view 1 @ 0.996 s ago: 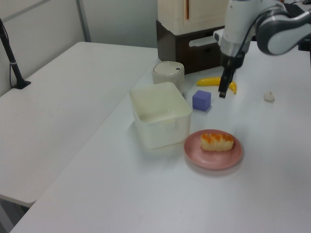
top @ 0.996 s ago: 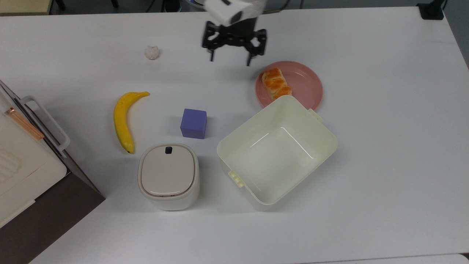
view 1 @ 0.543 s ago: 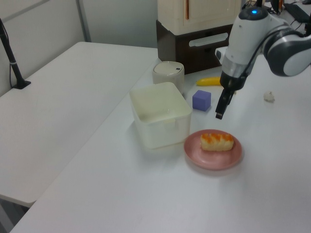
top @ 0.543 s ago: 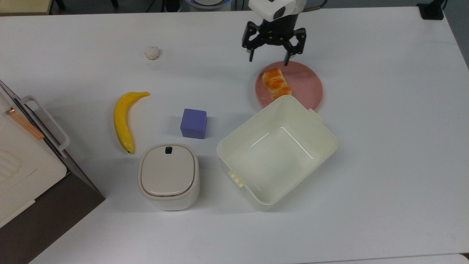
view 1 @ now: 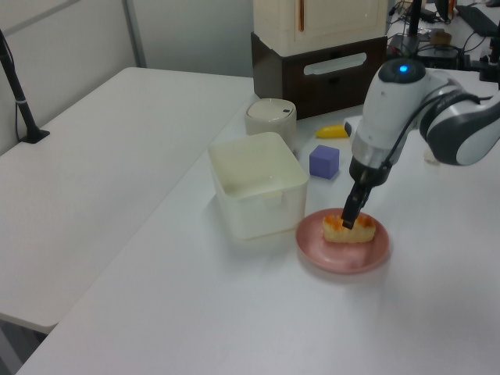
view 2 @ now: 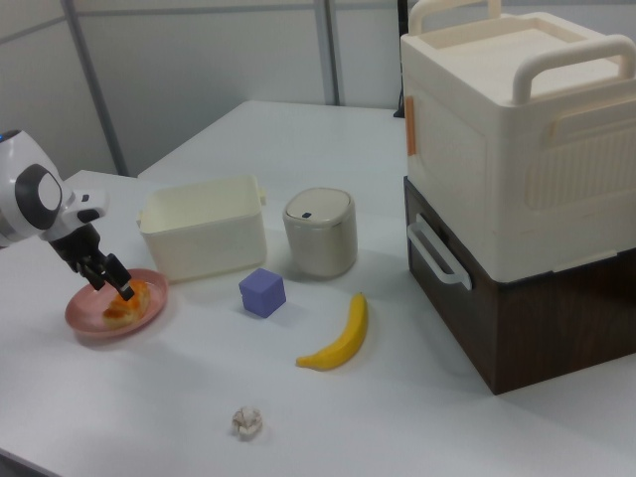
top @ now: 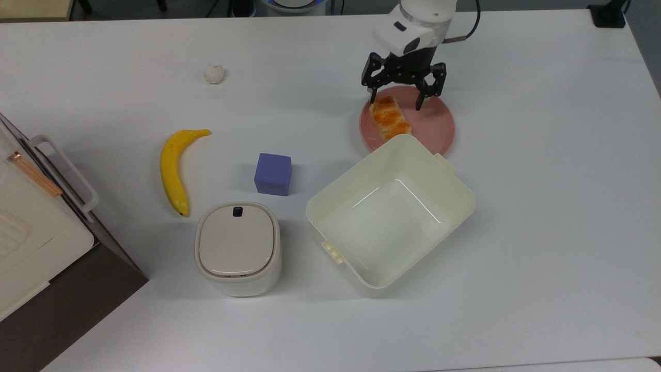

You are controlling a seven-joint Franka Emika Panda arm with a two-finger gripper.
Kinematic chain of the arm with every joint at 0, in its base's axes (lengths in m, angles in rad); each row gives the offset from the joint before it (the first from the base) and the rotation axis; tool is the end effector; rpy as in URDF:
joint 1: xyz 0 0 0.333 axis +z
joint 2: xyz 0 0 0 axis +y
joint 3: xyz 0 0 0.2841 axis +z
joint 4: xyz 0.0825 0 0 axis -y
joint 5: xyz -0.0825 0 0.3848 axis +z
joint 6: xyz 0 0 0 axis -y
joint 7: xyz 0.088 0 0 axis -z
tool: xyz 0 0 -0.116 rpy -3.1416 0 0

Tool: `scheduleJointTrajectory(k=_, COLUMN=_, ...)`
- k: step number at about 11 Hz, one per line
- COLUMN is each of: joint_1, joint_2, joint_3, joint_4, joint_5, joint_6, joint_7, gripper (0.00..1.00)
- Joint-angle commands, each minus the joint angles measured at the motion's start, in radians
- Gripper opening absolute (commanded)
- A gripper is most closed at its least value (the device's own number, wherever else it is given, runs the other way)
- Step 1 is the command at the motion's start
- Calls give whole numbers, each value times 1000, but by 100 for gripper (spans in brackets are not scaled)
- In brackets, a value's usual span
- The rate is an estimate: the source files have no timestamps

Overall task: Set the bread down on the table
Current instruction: 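Lower the gripper and close it on the bread roll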

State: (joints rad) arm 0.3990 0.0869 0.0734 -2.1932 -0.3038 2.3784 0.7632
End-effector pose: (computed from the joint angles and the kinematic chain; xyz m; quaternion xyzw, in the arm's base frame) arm 0.4938 0.2467 0.3147 0.9923 -0.0404 0.1018 0.0586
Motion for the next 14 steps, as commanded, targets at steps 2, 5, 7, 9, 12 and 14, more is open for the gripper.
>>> scheduleJointTrajectory(k=2, joint_1=14, joint_2=50, joint_3=-4, joint_4=16, joint_5=-77, joint_6=21, joint_7=67, gripper=100)
scheduleJointTrajectory(k=5, joint_1=11, joint_2=67, joint_3=-4, joint_4=20, joint_5=-80, joint_6=22, joint_7=67, gripper=99)
scheduleJointTrajectory(k=7, joint_1=14, joint_2=68, joint_3=-3, joint_4=20, joint_5=-81, joint_6=22, joint_7=68, gripper=58)
scheduleJointTrajectory(k=9, joint_1=11, joint_2=68, joint_3=0, joint_4=20, joint_5=-109, joint_6=21, joint_7=68, gripper=1)
scheduleJointTrajectory(k=12, joint_1=-2, joint_2=53, joint_3=0, joint_4=27, joint_5=-129, joint_6=-17, joint_7=-38, gripper=0)
scheduleJointTrajectory(k=14, joint_1=-22, joint_2=10, joint_3=0, joint_4=82, joint_5=-76, joint_6=-199, joint_7=-269, gripper=0)
